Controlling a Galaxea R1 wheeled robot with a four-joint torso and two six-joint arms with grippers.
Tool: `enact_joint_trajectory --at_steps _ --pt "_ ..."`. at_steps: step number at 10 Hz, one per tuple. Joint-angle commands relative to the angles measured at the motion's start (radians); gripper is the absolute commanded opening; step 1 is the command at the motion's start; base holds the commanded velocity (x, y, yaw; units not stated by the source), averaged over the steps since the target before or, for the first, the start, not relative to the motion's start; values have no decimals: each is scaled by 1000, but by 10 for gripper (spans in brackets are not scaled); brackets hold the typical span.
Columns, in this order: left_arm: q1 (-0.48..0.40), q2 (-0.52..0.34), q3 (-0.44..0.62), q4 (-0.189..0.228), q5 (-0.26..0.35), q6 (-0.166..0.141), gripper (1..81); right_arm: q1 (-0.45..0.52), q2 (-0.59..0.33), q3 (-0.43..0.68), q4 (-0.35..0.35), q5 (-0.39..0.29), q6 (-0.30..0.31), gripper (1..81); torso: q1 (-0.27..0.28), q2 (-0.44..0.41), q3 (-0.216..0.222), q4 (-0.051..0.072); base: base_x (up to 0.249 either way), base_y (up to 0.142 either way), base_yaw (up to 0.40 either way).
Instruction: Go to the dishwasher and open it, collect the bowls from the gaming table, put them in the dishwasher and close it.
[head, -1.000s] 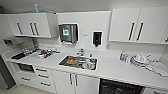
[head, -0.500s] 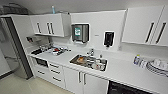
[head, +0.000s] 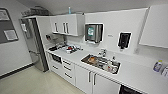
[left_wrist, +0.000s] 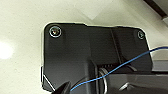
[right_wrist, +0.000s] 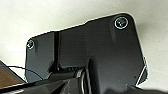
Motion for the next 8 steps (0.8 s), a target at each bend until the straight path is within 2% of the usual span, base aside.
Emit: enact_joint_trajectory --at_steps 1,2,4,8 --pt "-45 -18 9 29 7 1 811 49 11 1 -13 -51 -5 811 0 0 0 0 0 0 360" --pt "-45 -16 7 29 5 1 811 49 20 -6 -13 -50 -5 811 0 0 0 0 0 0 360" --pt "-46 -15 5 55 4 1 811 49 26 -13 -13 -51 -5 811 0 0 0 0 0 0 360" --pt "-48 -15 5 55 11 0 811 42 36 -13 -11 -42 -3 811 0 0 0 0 0 0 360"
